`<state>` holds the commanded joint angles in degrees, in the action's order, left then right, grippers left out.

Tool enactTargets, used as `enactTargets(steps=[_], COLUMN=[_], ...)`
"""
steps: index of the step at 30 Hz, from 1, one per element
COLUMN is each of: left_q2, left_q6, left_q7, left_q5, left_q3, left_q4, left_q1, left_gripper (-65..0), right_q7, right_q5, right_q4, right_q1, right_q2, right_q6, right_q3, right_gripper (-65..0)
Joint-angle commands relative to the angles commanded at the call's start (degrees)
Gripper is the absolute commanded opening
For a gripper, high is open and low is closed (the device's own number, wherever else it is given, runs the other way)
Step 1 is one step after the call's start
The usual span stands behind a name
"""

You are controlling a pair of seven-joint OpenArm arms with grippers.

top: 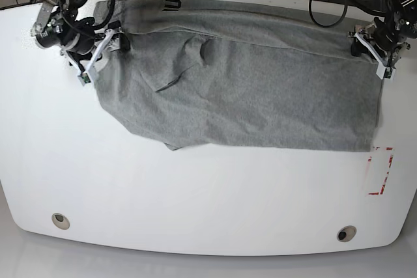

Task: Fold the T-shirt properly
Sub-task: 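Move the right gripper along the shirt edge and grasp the fabric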

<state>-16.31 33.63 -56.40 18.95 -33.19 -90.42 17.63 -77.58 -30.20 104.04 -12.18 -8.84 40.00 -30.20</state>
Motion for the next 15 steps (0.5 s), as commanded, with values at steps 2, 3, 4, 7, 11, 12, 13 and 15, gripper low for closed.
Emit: enactTargets(steps=[2,3,4,7,11,12,13,15], left_q2=[0.0,0.0,0.0,0.0,0.0,0.0,0.0,0.0], left_q6=[0.0,0.0,0.0,0.0,0.0,0.0,0.0,0.0], left_q7=[0.0,0.0,0.0,0.0,0.0,0.0,0.0,0.0], left_q5=[0.0,0.0,0.0,0.0,0.0,0.0,0.0,0.0], left_q3=[0.0,0.0,0.0,0.0,0.0,0.0,0.0,0.0], left_q4=[0.0,0.0,0.0,0.0,0.0,0.0,0.0,0.0], left_q1=[0.0,0.0,0.0,0.0,0.0,0.0,0.0,0.0], left_gripper=[-32.4,-32.4,-32.4,-32.4,-32.4,-32.4,-32.4,-32.4], right_q7=[0.88,1.67,2.29,4.48,5.8,6.07,6.24,6.59], right_q5=[2.73,4.13,5.36,9.85,12.31,12.4,12.48,12.13], right_q4=[0.0,0.0,0.0,-0.97,-4.22,-4.92,-6.07,-7.3], right_q1=[0.18,0.53,0.97,1.41,2.29,2.46,2.73,2.81], right_q2=[0.88,1.23,1.41,1.76,1.32,1.05,0.18,-1.23], right_q6=[0.0,0.0,0.0,0.0,0.0,0.0,0.0,0.0], right_q3=[0.09,0.26,0.26,0.35,0.44,0.44,0.44,0.53], right_gripper=[-24.1,-27.0,-29.3,-35.8,-40.6,-41.4,-42.5,-43.3])
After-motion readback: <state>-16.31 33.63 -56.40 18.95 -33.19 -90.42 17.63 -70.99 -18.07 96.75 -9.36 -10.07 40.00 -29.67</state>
